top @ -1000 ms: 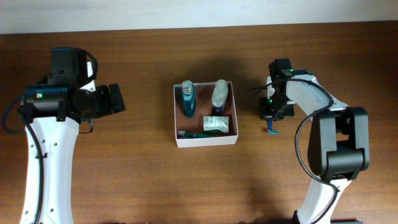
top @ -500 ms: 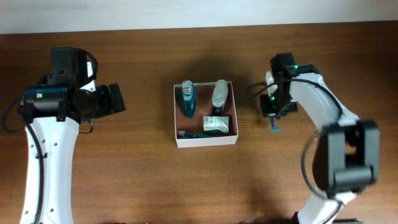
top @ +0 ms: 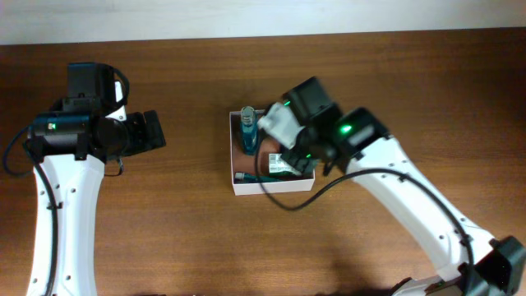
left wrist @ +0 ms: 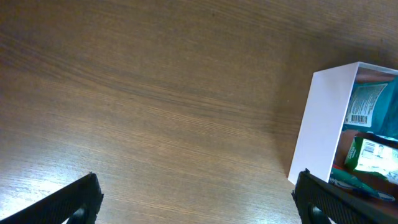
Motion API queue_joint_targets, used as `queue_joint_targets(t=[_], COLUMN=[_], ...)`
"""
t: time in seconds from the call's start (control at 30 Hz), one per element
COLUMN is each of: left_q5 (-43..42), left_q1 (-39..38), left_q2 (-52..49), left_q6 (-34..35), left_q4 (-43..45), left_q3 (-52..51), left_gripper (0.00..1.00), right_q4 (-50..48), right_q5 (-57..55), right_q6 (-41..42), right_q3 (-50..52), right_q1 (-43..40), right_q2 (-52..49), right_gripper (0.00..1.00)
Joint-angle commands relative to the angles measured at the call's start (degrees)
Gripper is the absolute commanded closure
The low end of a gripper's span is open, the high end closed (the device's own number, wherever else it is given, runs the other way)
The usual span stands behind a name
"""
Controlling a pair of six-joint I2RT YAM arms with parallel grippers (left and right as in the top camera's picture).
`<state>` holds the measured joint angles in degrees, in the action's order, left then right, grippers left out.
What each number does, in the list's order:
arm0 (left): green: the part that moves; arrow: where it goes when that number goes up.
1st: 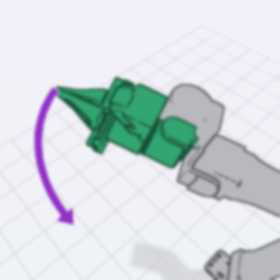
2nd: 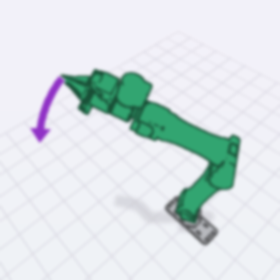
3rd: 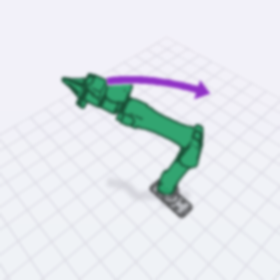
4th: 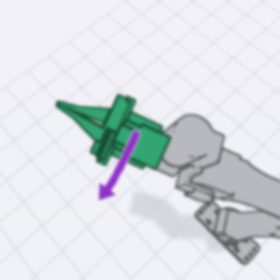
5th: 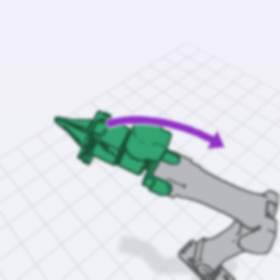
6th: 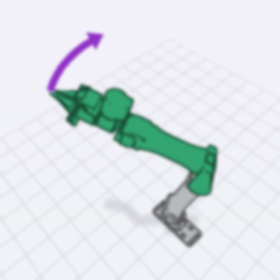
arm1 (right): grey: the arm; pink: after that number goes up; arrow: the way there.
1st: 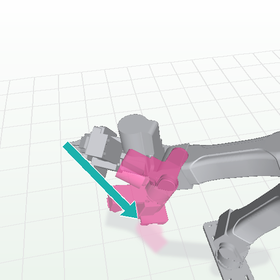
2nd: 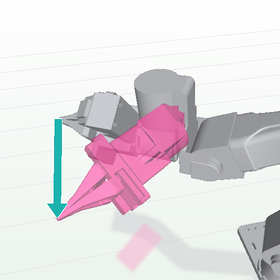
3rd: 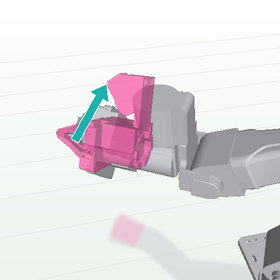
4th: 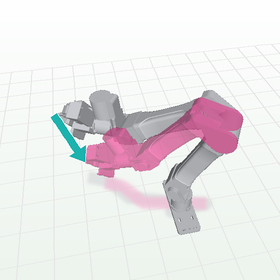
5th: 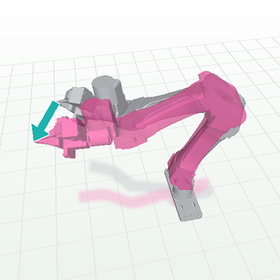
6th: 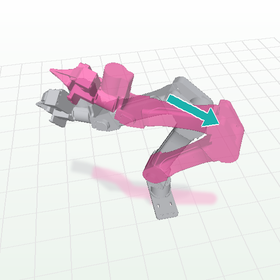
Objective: Pack container
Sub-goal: 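Lower the razor into the box and open the right gripper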
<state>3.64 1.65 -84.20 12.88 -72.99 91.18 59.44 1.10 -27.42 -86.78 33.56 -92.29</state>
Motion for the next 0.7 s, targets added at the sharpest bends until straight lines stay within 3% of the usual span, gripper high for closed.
queue_joint_targets(t=[0.0,0.07,0.17,0.23,0.33,0.4,0.57,0.67], left_q5=[0.37,0.37,0.37,0.37,0.37,0.37,0.37,0.20], left_q1=[0.17,0.17,0.17,0.17,0.17,0.17,0.17,0.11], left_q2=[0.83,0.83,0.81,0.83,0.83,0.83,0.81,0.83], left_q6=[0.33,0.35,0.33,0.35,0.35,0.33,0.33,0.31], left_q4=[0.09,0.09,0.09,0.07,0.07,0.07,0.09,0.09], left_q3=[-0.07,-0.07,-0.07,-0.07,-0.07,-0.07,-0.07,-0.07], left_gripper=[0.00,0.00,0.00,0.00,0.00,0.00,0.00,0.00], right_q4=[-1.36,-2.43,-3.13,-3.13,-3.32,-3.13,-3.13,-5.81], right_q5=[-1.79,-1.77,-1.64,-1.64,-1.68,-1.81,-2.21,-6.86], right_q6=[-7.89,-7.96,-7.98,-8.85,-9.22,-9.05,-3.48,4.35], right_q3=[0.00,0.02,0.04,0.04,0.04,-0.07,-1.60,-1.77], right_q1=[2.73,3.15,3.08,3.06,3.08,3.08,2.71,0.70], right_q2=[-2.19,-3.52,-5.70,-7.08,-9.18,-9.11,-4.94,-0.59], right_gripper=[0.96,0.96,0.75,0.70,0.71,0.85,0.85,0.83])
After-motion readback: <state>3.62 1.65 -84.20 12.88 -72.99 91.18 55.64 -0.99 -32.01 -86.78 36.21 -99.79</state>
